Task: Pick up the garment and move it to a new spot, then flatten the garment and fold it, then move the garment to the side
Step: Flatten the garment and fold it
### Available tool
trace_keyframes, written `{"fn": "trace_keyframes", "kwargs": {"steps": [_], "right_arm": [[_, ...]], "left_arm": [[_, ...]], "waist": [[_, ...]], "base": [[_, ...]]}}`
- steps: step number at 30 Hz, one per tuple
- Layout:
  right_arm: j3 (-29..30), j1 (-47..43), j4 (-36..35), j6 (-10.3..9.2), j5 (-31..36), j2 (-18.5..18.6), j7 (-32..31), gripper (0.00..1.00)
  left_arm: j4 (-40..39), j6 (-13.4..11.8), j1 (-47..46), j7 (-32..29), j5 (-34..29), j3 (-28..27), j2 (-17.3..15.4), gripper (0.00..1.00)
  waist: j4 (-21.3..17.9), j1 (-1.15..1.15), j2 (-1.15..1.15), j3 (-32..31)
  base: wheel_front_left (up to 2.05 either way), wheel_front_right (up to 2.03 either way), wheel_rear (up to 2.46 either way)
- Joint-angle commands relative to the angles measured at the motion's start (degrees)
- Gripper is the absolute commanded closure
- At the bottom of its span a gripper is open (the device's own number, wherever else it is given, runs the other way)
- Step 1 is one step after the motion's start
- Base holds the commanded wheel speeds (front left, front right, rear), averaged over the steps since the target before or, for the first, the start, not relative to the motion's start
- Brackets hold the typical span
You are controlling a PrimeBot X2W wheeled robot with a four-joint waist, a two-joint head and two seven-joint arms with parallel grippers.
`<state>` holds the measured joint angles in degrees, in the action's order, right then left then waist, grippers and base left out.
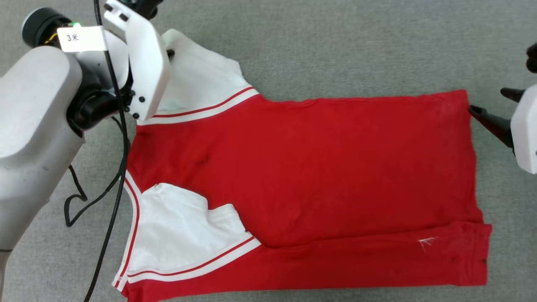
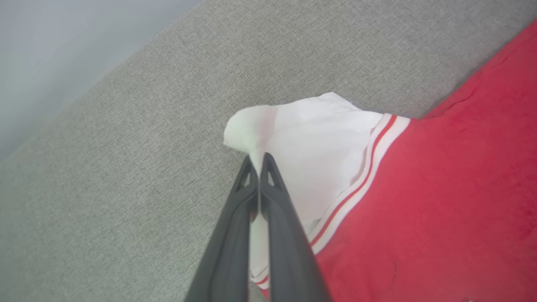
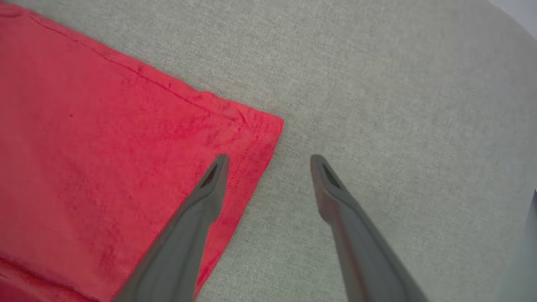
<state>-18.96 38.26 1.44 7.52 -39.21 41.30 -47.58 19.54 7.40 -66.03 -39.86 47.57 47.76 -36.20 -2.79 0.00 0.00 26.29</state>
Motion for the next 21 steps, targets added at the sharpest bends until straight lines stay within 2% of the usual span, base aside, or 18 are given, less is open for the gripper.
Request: {"fn": "trace_keyframes", "kwargs": {"steps": [1,5,9,14,18,19,20,21], "right_arm": [[-1.1,2.0,1.5,-0.06,-0.1,-0.1,-1.3,0.00],[-4.1,5.8,6.3,-0.06,-0.6,-0.9,-3.4,0.00],[-7.8,8.0,11.3,-0.06,0.5,-1.4,-3.1,0.00],[-15.4,6.2,17.1,-0.01,0.3,-3.0,-2.7,0.00],[-19.3,5.5,19.0,0.20,-1.7,-4.0,0.3,0.00],[-19.6,6.1,19.1,0.23,-1.9,-4.1,1.6,0.64],[-19.8,6.8,19.3,0.23,-2.2,-4.0,2.9,1.00],[-19.7,7.5,19.4,0.23,-2.3,-3.8,4.3,1.00]], "left_arm": [[-0.5,0.0,-1.0,0.4,-0.4,0.3,0.1,1.00],[-1.6,0.0,-2.4,1.1,-0.6,1.3,0.5,1.00],[-2.2,0.0,-3.7,2.0,-0.7,2.1,0.7,1.00],[-2.0,0.0,-4.4,3.0,-0.5,3.4,0.8,1.00],[-1.2,0.0,-4.4,3.9,0.1,4.6,0.6,1.00],[-1.0,0.0,-4.4,4.2,0.1,4.7,0.4,1.00],[-0.7,0.0,-4.3,4.4,0.5,4.8,0.2,1.00],[-0.4,0.0,-4.1,4.9,0.5,4.9,0.1,1.00]], "waist": [[1.0,0.00,0.00,1.1],[2.4,0.00,0.00,3.0],[3.3,0.00,0.00,4.8],[3.8,0.00,0.00,5.7],[3.7,0.00,0.00,5.3],[3.6,0.00,0.00,5.1],[3.4,0.00,0.00,4.7],[3.3,0.00,0.00,4.2]], "base": [[0.00,0.00,0.00],[0.00,0.00,0.00],[0.00,0.00,0.00],[0.00,0.00,0.00],[0.00,0.00,0.00],[0.00,0.00,0.00],[0.00,0.00,0.00],[0.00,0.00,0.00]]}}
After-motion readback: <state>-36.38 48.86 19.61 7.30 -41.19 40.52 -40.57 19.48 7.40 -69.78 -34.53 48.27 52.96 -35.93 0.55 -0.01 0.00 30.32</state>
